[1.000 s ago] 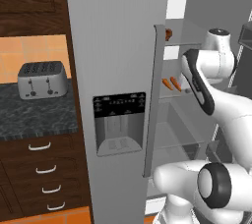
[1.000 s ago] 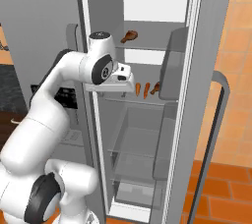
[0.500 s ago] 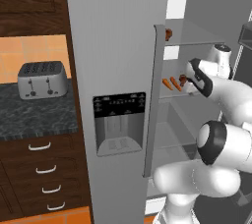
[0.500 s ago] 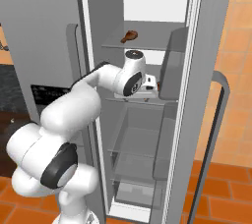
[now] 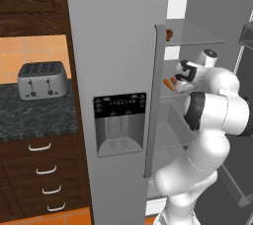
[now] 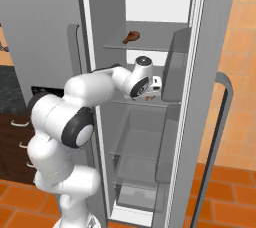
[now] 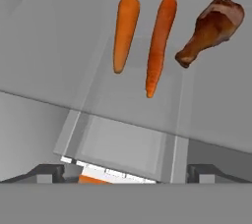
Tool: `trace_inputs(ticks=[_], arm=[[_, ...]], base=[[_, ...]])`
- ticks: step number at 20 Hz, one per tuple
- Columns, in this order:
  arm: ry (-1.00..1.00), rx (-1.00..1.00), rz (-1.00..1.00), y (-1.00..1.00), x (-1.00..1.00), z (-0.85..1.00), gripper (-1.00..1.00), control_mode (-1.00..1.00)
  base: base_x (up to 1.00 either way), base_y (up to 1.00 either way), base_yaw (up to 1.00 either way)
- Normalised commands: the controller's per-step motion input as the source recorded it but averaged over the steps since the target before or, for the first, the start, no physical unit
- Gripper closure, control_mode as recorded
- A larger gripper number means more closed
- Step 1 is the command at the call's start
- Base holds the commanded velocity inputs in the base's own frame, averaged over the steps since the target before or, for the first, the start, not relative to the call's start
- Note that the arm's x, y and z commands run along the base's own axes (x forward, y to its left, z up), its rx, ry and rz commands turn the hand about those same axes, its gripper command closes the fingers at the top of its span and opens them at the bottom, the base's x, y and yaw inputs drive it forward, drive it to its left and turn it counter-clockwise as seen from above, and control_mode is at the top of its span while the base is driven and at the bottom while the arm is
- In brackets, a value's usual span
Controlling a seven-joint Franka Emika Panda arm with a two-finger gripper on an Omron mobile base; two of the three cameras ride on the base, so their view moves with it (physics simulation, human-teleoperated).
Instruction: Place one carrot and one chicken drumstick in each tupperware on the nearby counter, to pack two identical lunches.
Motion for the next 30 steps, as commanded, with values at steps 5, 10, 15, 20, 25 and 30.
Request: trace_inputs(ticks=[5, 10, 15, 20, 25, 30], arm=[[0.01, 0.02, 0.04, 0.0, 0.62, -0.1, -1.0, -1.0], [0.04, 0.1, 0.02, -0.03, 0.69, -0.37, -1.0, -1.0], [0.0, 0.04, 0.05, -0.01, 0.51, -0.5, -1.0, -1.0], [0.0, 0.0, 0.06, -0.02, 0.36, -0.53, -1.0, -1.0], [-0.02, 0.0, 0.01, 0.18, 0.17, -0.73, -1.0, -1.0], [-0.01, -0.01, 0.0, 0.54, 0.0, -0.49, -1.0, -1.0]], base=[[0.0, 0.0, 0.0], [0.0, 0.0, 0.0], [0.0, 0.0, 0.0], [0.0, 0.0, 0.0], [0.0, 0.0, 0.0], [0.0, 0.0, 0.0]])
